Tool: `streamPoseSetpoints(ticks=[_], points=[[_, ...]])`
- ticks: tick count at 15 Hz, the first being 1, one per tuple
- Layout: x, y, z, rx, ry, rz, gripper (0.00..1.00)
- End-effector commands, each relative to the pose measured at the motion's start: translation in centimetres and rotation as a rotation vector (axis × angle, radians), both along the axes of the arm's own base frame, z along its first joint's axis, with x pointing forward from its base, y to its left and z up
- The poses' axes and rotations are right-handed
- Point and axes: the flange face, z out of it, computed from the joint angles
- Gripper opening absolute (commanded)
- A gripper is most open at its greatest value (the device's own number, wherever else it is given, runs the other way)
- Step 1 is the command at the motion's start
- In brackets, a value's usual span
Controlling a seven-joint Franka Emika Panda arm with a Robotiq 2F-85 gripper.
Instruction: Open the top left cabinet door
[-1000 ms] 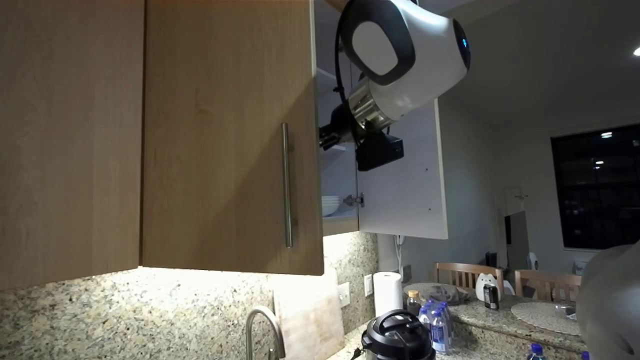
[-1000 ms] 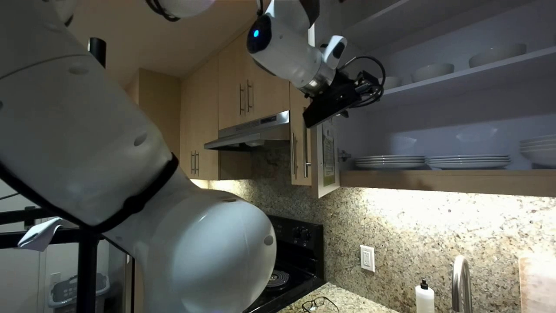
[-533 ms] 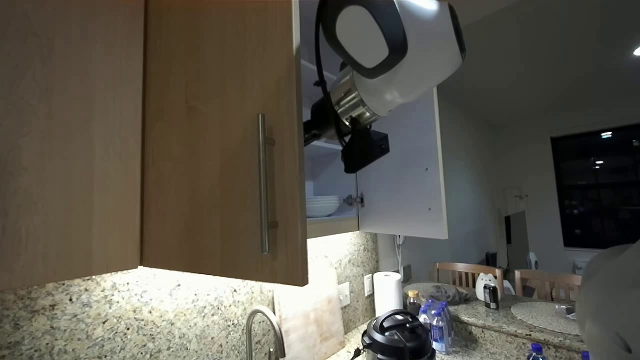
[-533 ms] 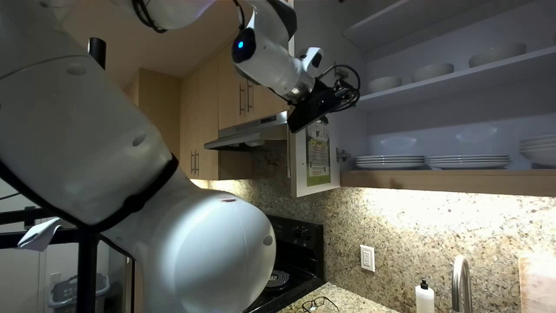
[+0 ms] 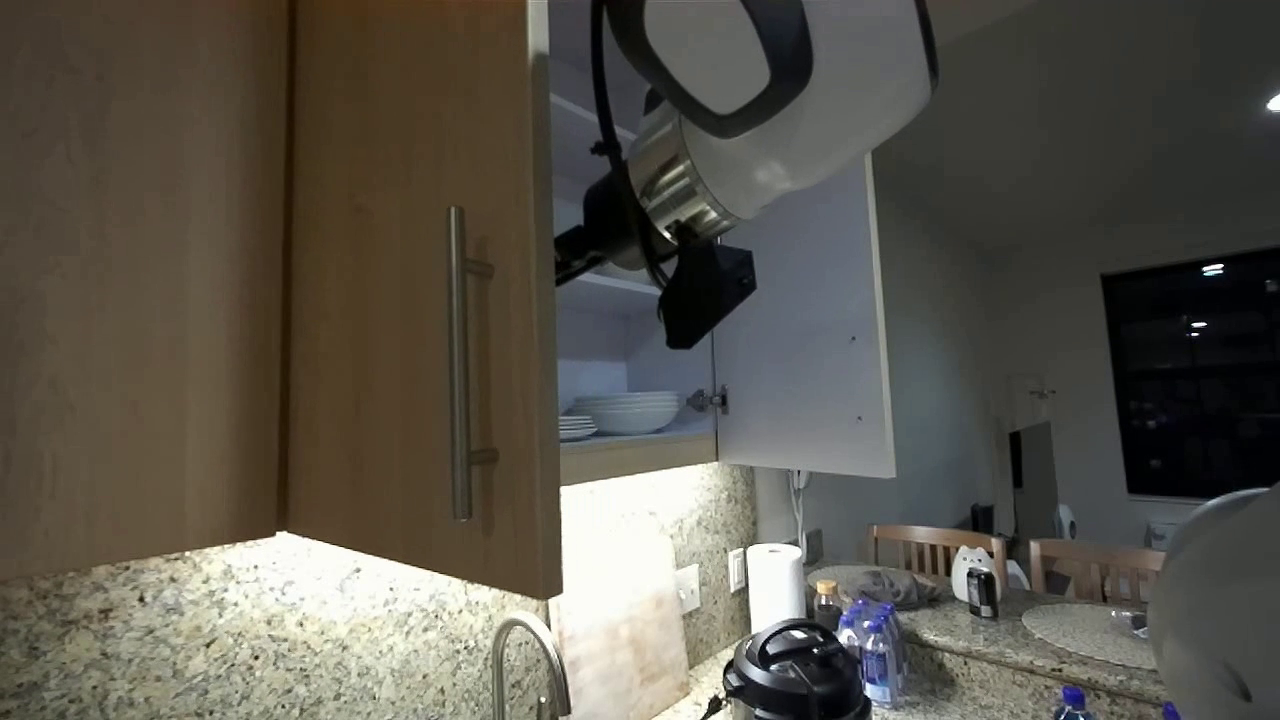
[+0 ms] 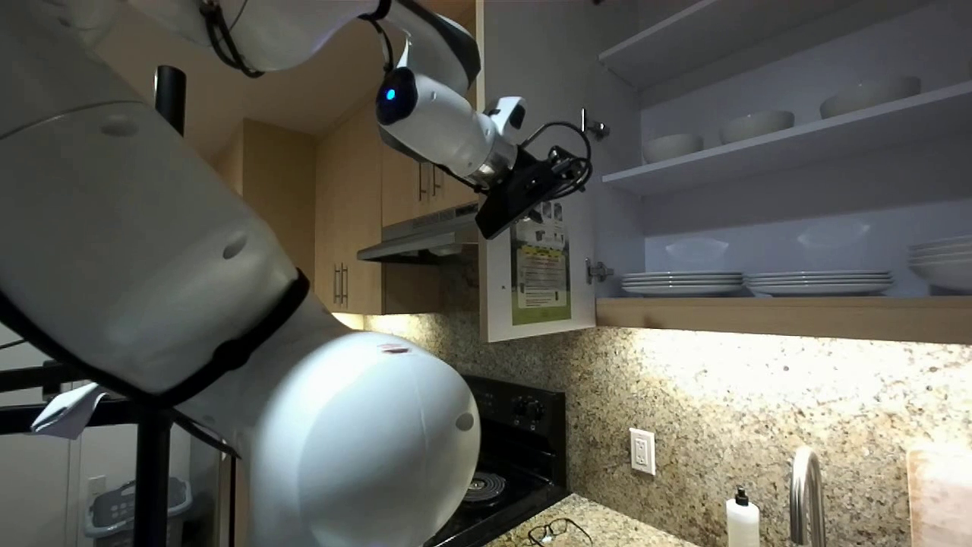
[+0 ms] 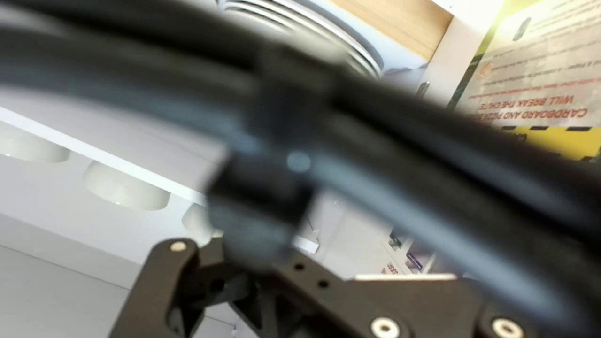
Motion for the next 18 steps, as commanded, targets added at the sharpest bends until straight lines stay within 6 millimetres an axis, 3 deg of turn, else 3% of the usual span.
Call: streamPoseSetpoints(ticks=[1,6,9,13,18], points=[[0.1,2.2,-0.1,-0.042,-0.002,0.032,1.00],[0.3,4.0,-0.2,-0.077,-0.003,0.056,1.00],[0.5,3.9,0.1,-0.075,-0.011,0.046,1.00],[0.6,1.4,0.5,-0.038,-0.008,0.016,1.00],[0.9,-5.2,0.2,0.021,0.003,-0.105,1.00]])
